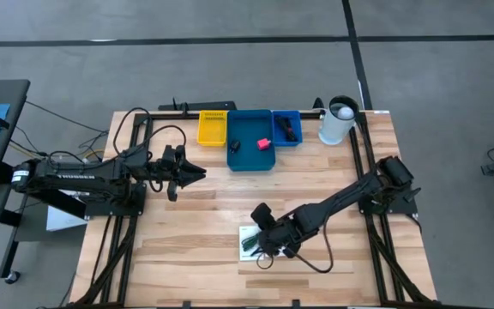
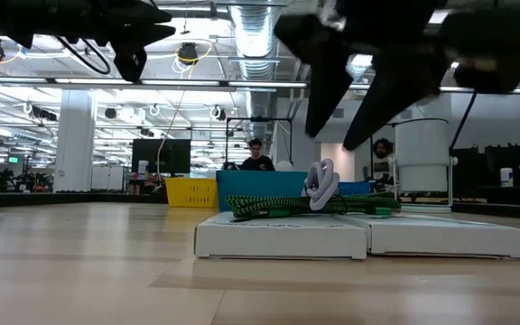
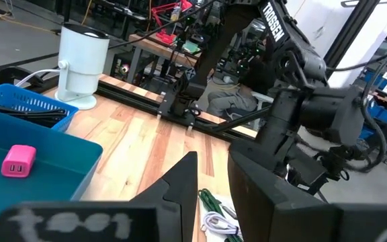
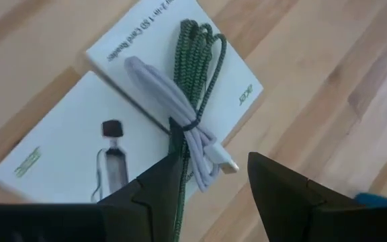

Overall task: Pick and place items into bin
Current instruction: Put the white charger cable into the blue basket

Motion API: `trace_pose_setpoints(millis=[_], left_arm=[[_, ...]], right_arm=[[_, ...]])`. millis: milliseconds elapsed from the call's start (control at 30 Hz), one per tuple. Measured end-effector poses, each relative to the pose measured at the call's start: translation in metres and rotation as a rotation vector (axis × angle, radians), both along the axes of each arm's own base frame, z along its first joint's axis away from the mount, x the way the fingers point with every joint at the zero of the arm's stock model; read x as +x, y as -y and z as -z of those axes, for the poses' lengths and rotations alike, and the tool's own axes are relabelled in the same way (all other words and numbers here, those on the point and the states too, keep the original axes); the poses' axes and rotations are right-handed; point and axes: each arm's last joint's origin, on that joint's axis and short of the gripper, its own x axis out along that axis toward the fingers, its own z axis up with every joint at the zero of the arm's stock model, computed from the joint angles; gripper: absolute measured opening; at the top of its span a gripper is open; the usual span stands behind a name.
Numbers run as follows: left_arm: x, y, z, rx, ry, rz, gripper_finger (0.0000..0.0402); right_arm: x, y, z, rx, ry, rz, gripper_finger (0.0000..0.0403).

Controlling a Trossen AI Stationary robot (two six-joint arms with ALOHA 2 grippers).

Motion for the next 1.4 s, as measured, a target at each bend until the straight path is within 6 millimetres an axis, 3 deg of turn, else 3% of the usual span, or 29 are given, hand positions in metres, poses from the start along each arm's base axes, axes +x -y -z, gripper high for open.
trace_pose_setpoints(millis=[233, 1400], left_arm=[[0.0, 0.0, 0.0, 0.0, 0.001, 0.0, 0.0071], [0.0, 0.0, 0.001, 0.0, -0.004, -0.003, 0.0071]], right_arm=[[0.003, -0.004, 0.02, -0.027, -0.087, -0.048, 0.0169], [0.009, -0.02, 0.013, -0.006, -0.043, -0.239, 0.0169]])
